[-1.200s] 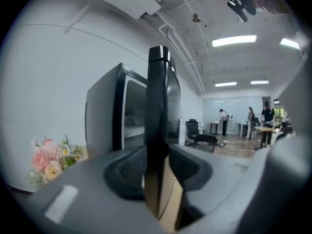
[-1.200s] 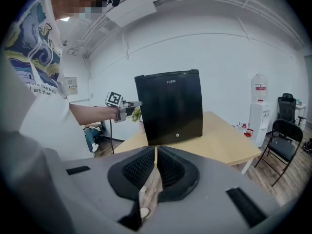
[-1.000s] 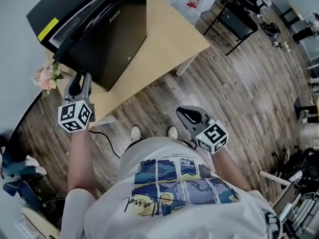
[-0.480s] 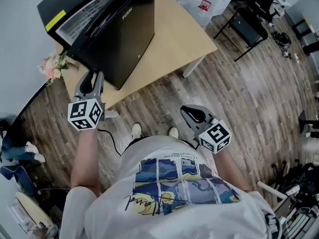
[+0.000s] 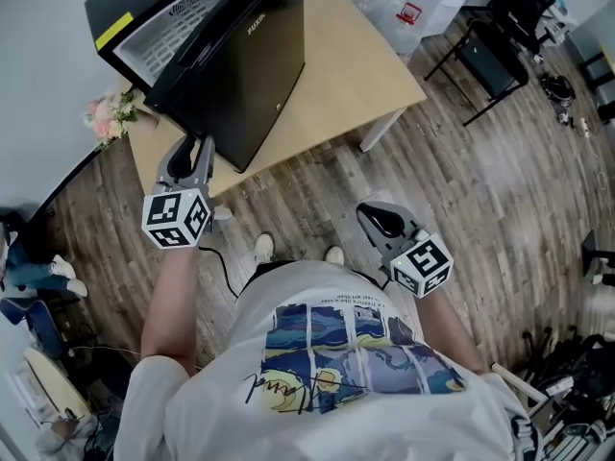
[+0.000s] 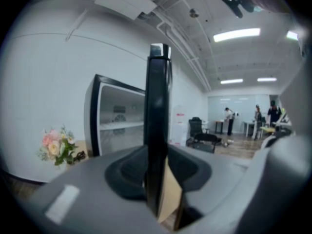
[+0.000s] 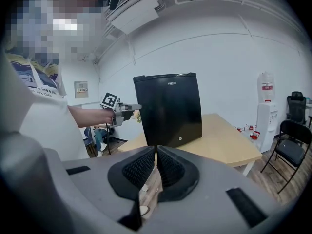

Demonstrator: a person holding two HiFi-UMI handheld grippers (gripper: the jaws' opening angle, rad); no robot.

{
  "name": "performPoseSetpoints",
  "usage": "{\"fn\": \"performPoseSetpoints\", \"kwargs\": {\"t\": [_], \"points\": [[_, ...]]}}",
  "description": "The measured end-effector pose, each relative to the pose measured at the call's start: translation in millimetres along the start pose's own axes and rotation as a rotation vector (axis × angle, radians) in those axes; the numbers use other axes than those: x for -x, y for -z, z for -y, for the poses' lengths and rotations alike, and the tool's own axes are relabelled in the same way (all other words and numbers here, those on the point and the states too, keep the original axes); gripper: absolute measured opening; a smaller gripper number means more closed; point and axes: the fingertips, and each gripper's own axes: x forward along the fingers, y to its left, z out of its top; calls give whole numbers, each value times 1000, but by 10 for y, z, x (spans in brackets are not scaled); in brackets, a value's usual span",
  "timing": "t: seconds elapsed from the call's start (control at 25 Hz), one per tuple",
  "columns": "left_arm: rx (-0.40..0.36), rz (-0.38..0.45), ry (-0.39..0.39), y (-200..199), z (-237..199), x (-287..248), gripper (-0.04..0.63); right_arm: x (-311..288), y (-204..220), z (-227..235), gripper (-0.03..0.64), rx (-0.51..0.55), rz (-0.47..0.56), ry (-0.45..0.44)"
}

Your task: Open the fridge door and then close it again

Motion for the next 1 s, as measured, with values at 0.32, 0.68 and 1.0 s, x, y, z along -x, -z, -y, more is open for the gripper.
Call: {"fn": "performPoseSetpoints", "kwargs": {"t": [0.32,0.68,1.0], "points": [[6,2,-15,16,272,32,130,153,59,123,23,10,5,-29],[16,10,-19,15,605,26,127,383,132,291,23,18,1,-35],[20,10,-3,23,879,14,124,524,213,341,23,17,-4,-35]]}}
